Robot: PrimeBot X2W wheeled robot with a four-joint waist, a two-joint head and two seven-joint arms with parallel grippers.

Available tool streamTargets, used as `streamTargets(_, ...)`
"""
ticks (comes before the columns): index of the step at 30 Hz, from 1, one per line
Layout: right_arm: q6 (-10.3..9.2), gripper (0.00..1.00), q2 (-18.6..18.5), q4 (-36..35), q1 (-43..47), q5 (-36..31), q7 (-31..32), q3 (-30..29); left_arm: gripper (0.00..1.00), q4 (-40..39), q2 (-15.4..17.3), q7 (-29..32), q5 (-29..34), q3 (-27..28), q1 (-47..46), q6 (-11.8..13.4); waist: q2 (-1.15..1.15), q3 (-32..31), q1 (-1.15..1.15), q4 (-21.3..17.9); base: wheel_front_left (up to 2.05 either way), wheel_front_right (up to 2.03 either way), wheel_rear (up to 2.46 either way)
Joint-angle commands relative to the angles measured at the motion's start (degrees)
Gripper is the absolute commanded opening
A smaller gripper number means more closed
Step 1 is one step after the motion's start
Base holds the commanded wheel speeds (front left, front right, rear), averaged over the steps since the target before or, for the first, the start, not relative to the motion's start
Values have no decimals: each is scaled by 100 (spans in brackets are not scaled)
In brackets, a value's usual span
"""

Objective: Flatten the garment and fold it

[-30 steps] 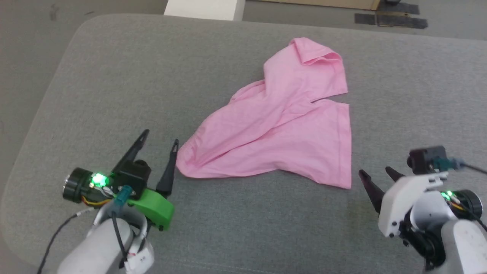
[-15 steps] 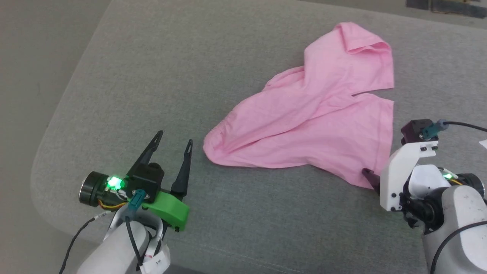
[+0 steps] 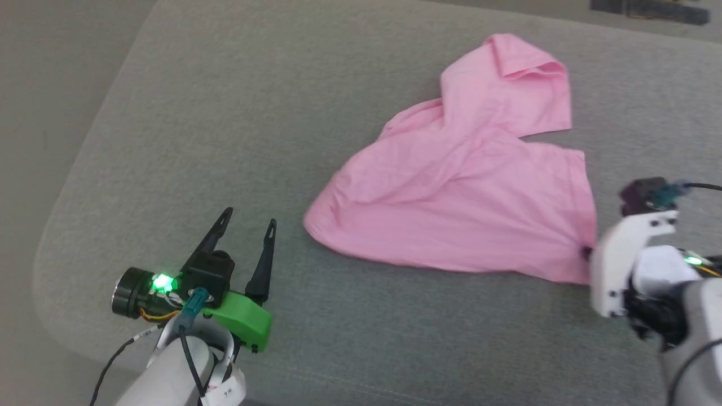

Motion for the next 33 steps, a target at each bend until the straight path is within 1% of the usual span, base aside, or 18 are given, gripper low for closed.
streamTargets(1,-12,0,-231,-6,175,87,58,-58,100,29,-22,-27,17,33,83,-41,0,-215,0,-271,0,0,0)
streamTargets(5,-12,0,-661,-137,302,335,182,-175,100,75,-58,-27,17,85,122,-97,0,-286,0,-435,0,0,0)
streamTargets(10,-12,0,-1142,-188,470,417,263,-358,100,79,-108,-27,38,120,152,-160,0,-238,0,-538,0,0,0)
streamTargets(14,-12,0,-1226,-18,543,408,139,-478,100,93,-159,-27,39,149,151,-213,0,-158,0,-548,0,0,0)
streamTargets(15,-12,56,-1223,15,545,401,59,-477,100,100,-173,-27,36,154,148,-227,0,-147,0,-544,0,0,0)
streamTargets(16,-12,100,-1200,58,532,383,-91,-518,100,111,-197,-27,17,167,147,-245,0,-139,0,-540,0,0,0)
streamTargets(19,-12,100,-1174,98,496,346,-586,-436,100,127,-263,-27,-62,241,159,-272,0,-165,0,-552,0,0,0)
streamTargets(21,-12,100,-1113,111,427,393,-1062,-460,100,142,-280,-27,-112,288,195,-298,0,-239,0,-597,0,0,0)
streamTargets(24,-12,100,-1128,77,414,421,-1726,-357,100,151,-307,-27,-212,342,259,-343,0,-378,0,-666,0,0,0)
streamTargets(29,-12,100,-1143,-81,567,427,-3063,-221,100,52,-332,13,-415,385,382,-413,0,-614,0,-829,0,0,0)
streamTargets(33,-12,100,-1007,-220,875,299,-4096,-292,100,-110,-336,245,-604,312,479,-560,0,-707,0,-948,0,0,0)
